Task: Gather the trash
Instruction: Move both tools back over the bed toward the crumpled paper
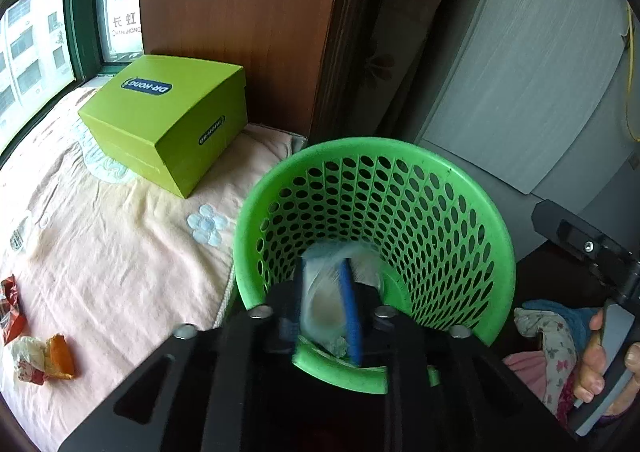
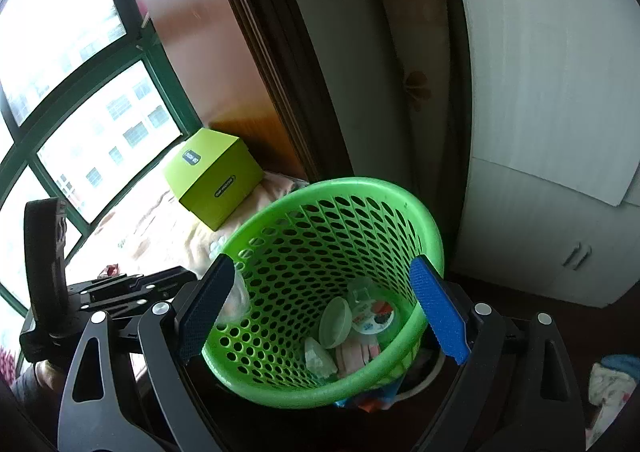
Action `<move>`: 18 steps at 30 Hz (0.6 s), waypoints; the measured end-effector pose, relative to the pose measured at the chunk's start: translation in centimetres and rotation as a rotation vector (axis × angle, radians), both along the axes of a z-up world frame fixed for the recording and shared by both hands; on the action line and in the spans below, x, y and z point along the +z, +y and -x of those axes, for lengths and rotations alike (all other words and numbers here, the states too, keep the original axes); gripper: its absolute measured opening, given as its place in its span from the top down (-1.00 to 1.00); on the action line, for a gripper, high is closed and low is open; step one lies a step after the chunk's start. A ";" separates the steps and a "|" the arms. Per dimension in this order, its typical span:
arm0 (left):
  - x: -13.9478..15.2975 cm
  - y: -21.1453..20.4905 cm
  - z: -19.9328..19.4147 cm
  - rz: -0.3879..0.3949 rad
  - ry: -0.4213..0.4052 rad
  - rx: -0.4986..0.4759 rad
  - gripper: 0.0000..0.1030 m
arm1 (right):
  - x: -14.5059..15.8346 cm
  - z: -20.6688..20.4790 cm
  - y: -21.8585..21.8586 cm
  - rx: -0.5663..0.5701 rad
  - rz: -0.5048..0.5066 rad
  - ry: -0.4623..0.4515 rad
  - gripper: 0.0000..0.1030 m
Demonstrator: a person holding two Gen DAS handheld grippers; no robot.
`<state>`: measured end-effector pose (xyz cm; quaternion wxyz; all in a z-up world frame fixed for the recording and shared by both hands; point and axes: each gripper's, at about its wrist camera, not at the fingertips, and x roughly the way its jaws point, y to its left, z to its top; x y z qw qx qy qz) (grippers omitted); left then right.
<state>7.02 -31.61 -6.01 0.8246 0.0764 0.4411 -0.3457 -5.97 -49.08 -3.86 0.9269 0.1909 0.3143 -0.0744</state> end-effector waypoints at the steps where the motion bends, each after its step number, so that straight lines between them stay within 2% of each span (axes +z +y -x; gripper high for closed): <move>1: 0.0 0.0 0.2 0.003 -0.001 0.000 0.45 | 0.1 0.0 0.1 0.000 -0.002 -0.002 -0.72; 9: 1.3 3.8 0.3 0.023 -0.020 0.067 0.24 | 0.5 0.1 2.9 0.060 -0.018 -0.019 -0.73; 18: 1.6 12.6 -0.8 0.014 -0.028 0.230 0.22 | 0.2 -2.4 8.9 0.191 -0.012 -0.006 -0.74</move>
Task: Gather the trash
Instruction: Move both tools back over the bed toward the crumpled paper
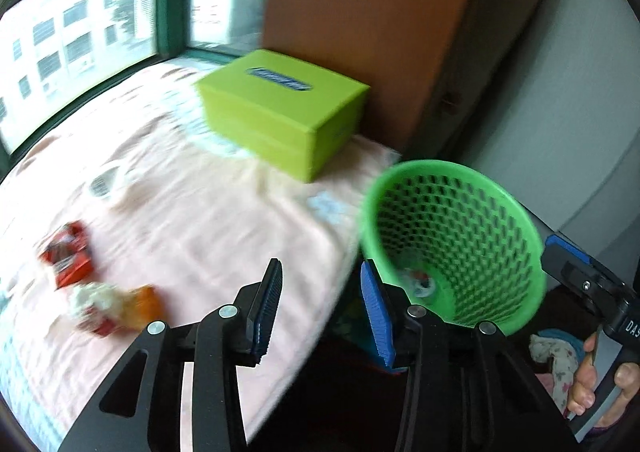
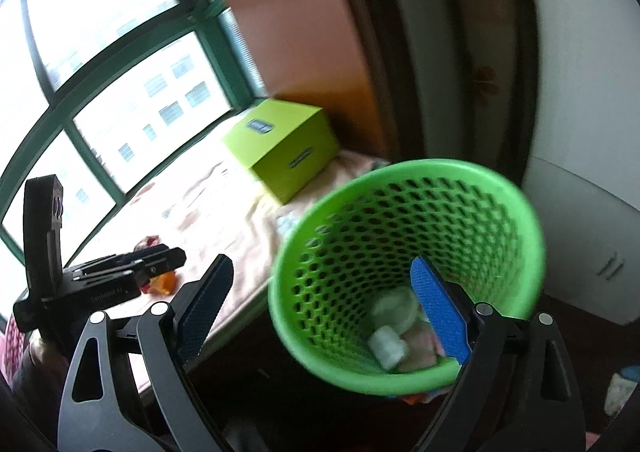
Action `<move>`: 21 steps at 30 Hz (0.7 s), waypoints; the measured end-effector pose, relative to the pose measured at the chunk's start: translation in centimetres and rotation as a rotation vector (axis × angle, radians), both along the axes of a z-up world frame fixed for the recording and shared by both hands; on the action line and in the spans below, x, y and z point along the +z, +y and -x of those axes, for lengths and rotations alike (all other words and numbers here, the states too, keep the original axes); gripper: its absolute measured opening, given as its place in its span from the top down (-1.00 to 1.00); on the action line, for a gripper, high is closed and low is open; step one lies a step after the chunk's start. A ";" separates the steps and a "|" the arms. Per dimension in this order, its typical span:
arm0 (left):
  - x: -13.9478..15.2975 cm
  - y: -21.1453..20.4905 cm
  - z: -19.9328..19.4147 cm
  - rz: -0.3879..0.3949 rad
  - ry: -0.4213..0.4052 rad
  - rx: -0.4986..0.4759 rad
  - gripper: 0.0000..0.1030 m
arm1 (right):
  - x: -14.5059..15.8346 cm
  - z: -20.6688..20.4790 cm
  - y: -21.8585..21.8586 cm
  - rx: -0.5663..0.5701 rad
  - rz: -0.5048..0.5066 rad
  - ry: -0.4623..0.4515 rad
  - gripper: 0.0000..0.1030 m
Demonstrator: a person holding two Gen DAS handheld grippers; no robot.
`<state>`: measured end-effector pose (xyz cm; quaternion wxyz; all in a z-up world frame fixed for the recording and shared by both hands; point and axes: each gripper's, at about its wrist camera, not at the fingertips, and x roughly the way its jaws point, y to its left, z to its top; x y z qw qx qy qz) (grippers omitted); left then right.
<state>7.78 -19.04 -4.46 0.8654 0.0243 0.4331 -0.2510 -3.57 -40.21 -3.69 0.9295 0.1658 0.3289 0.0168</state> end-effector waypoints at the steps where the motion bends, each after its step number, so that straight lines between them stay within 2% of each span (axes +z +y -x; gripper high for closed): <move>1: -0.2 1.2 -0.2 -0.006 -0.002 0.025 0.22 | -0.1 -0.3 0.6 0.013 -0.001 0.002 -0.74; 6: -1.2 6.6 -1.4 -0.020 0.016 0.142 0.22 | -0.2 -1.8 3.8 0.085 0.002 0.008 -0.74; 10: -2.4 10.4 -2.4 -0.043 0.022 0.238 0.10 | -0.3 -2.8 5.9 0.129 0.003 0.013 -0.74; 17: -4.7 14.7 -3.7 -0.069 0.062 0.323 0.05 | -1.1 -4.1 8.8 0.192 0.001 0.034 -0.74; 21: -6.0 15.9 -4.5 -0.066 0.095 0.340 0.05 | -1.9 -5.0 10.3 0.225 0.006 0.056 -0.74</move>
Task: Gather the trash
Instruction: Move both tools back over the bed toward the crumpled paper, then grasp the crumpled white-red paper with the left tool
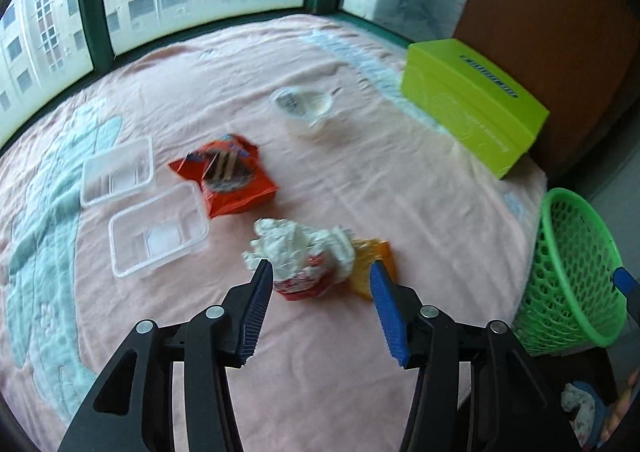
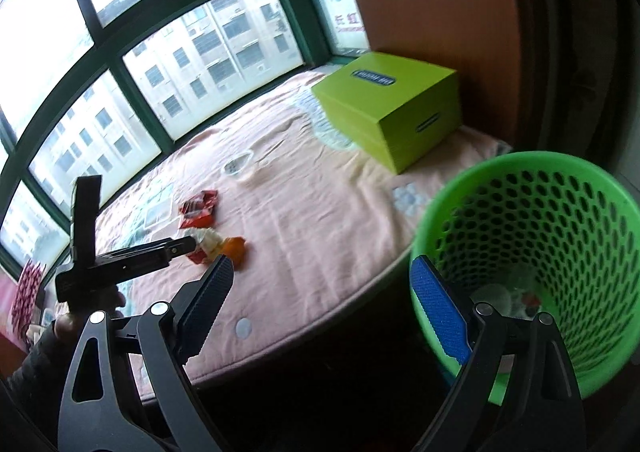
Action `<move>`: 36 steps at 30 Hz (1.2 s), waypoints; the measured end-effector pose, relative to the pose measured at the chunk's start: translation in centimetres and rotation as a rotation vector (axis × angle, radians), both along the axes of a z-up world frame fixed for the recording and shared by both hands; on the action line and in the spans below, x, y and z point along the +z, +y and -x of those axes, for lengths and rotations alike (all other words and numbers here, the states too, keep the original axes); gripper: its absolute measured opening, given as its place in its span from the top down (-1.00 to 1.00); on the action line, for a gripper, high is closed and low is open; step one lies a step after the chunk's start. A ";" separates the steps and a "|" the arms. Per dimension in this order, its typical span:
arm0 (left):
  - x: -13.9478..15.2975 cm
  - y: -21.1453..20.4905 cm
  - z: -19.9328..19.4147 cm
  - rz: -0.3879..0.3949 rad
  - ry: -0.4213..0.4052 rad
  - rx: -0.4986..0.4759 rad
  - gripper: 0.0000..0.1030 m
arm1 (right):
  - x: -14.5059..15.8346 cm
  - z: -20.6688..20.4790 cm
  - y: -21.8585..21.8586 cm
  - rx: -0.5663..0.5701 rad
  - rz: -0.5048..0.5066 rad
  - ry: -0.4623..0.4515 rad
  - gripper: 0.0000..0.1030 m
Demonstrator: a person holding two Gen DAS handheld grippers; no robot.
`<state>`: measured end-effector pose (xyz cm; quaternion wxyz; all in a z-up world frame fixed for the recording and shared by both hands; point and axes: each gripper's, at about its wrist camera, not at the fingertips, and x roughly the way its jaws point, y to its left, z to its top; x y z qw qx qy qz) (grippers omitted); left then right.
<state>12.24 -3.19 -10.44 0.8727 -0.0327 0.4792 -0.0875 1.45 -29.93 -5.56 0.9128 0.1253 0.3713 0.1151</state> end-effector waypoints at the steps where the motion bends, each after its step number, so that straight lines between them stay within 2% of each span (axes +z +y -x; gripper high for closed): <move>1: -0.4 0.2 -0.3 0.006 0.005 0.002 0.05 | -0.2 -0.1 0.3 0.005 0.007 0.004 -0.74; 14: -1.3 1.1 -1.1 0.032 0.009 0.000 0.07 | -1.7 -1.5 3.0 0.063 0.030 0.034 -0.74; 17: -1.4 1.4 -1.3 0.045 0.020 0.008 -0.02 | -1.9 -1.7 3.1 0.068 0.022 0.036 -0.74; 20: -1.5 1.3 -1.4 0.046 0.017 0.004 -0.02 | -2.0 -1.7 3.1 0.066 0.022 0.039 -0.74; 22: -1.4 1.1 -1.3 0.043 0.013 0.001 -0.11 | -2.1 -1.6 2.9 0.064 0.017 0.042 -0.74; 23: -1.4 1.0 -1.3 0.031 0.009 0.004 -0.31 | -2.1 -1.7 2.8 0.062 0.016 0.044 -0.74; 25: -1.5 0.9 -1.3 0.021 0.005 0.012 -0.36 | -2.3 -1.7 2.7 0.060 0.011 0.048 -0.74; 29: -2.0 0.6 -1.6 0.018 0.012 0.006 -0.23 | -2.6 -1.6 2.6 0.060 0.000 0.058 -0.74; 33: -2.1 1.0 -1.8 0.017 0.006 0.022 0.14 | -2.7 -1.6 2.7 0.065 0.002 0.060 -0.74; 36: -1.5 1.4 -1.6 0.018 -0.011 0.026 0.26 | -3.0 -1.8 3.1 0.073 0.005 0.065 -0.74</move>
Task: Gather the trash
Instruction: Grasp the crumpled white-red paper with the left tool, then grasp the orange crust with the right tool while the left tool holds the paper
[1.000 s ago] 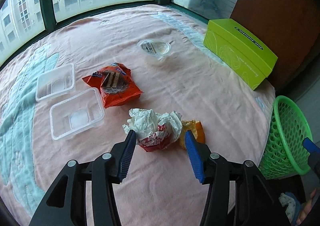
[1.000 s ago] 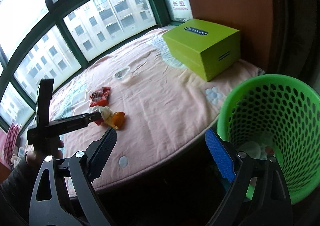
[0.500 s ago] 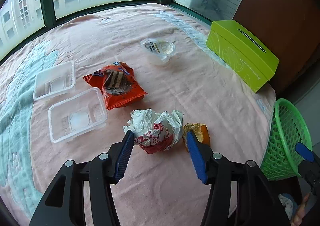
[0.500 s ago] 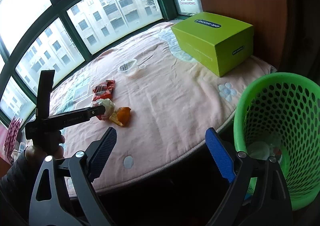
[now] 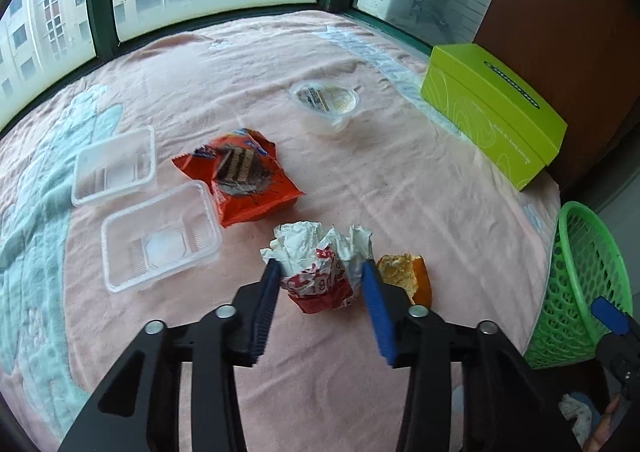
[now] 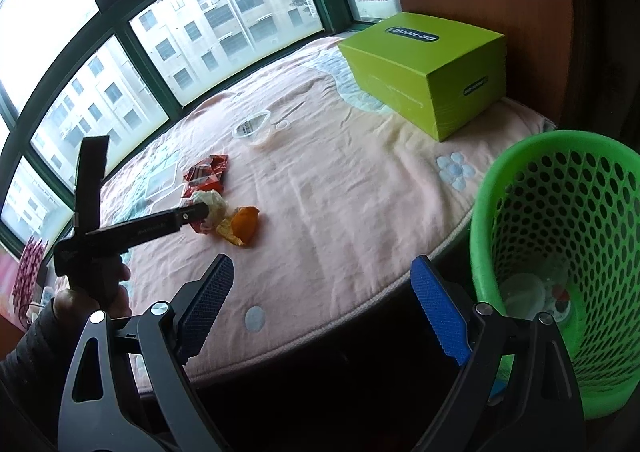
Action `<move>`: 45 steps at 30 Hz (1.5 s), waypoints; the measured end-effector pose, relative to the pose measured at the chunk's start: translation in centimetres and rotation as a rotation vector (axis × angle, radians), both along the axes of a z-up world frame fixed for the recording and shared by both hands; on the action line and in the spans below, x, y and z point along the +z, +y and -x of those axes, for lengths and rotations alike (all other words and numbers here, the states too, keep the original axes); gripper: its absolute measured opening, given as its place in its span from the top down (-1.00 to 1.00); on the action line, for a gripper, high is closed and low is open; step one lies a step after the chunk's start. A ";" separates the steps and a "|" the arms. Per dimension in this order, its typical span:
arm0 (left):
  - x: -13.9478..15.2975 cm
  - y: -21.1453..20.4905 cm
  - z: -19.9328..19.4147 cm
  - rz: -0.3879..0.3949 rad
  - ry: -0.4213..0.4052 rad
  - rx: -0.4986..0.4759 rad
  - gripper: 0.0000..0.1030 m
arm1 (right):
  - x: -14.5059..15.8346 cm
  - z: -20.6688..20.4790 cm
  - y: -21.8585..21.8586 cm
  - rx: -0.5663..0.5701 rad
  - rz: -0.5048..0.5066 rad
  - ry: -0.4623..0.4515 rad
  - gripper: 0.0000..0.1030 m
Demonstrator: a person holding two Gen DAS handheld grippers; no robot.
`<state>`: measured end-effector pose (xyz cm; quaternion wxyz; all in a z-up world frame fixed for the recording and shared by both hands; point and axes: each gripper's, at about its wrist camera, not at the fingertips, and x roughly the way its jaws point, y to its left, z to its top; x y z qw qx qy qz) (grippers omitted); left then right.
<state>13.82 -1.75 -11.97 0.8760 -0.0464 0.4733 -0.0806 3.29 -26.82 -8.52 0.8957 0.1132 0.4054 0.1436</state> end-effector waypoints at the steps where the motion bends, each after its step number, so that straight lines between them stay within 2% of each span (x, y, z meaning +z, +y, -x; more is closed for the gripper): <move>1: 0.1 0.1 0.1 0.000 -0.003 0.003 0.27 | -0.1 -0.1 0.3 0.006 0.002 0.003 -0.74; 8: 2.6 0.8 1.7 0.031 -0.058 -0.001 0.31 | -0.6 -1.2 3.2 0.072 0.024 0.006 -0.72; 15: 6.1 3.3 3.1 0.047 -0.126 0.027 0.31 | -1.7 -3.3 8.6 0.174 0.065 0.012 -0.48; 20: 7.2 5.1 3.6 0.061 -0.147 0.050 0.31 | -3.0 -5.2 11.9 0.214 0.093 0.039 -0.30; 23: 7.5 5.9 3.8 0.066 -0.155 0.059 0.31 | -3.9 -6.2 13.0 0.209 0.118 0.056 -0.26; 31: 7.3 7.4 3.9 0.081 -0.148 0.081 0.31 | -5.5 -7.8 14.6 0.208 0.172 0.083 -0.07; 34: 7.1 7.7 3.8 0.083 -0.147 0.086 0.31 | -5.8 -8.0 14.6 0.197 0.201 0.080 0.09; 40: 7.0 7.4 3.7 0.089 -0.141 0.083 0.31 | -5.7 -8.4 13.5 0.177 0.154 0.095 0.37; 45: 7.2 6.7 3.7 0.091 -0.146 0.074 0.31 | -4.8 -7.7 12.4 0.159 0.113 0.081 0.44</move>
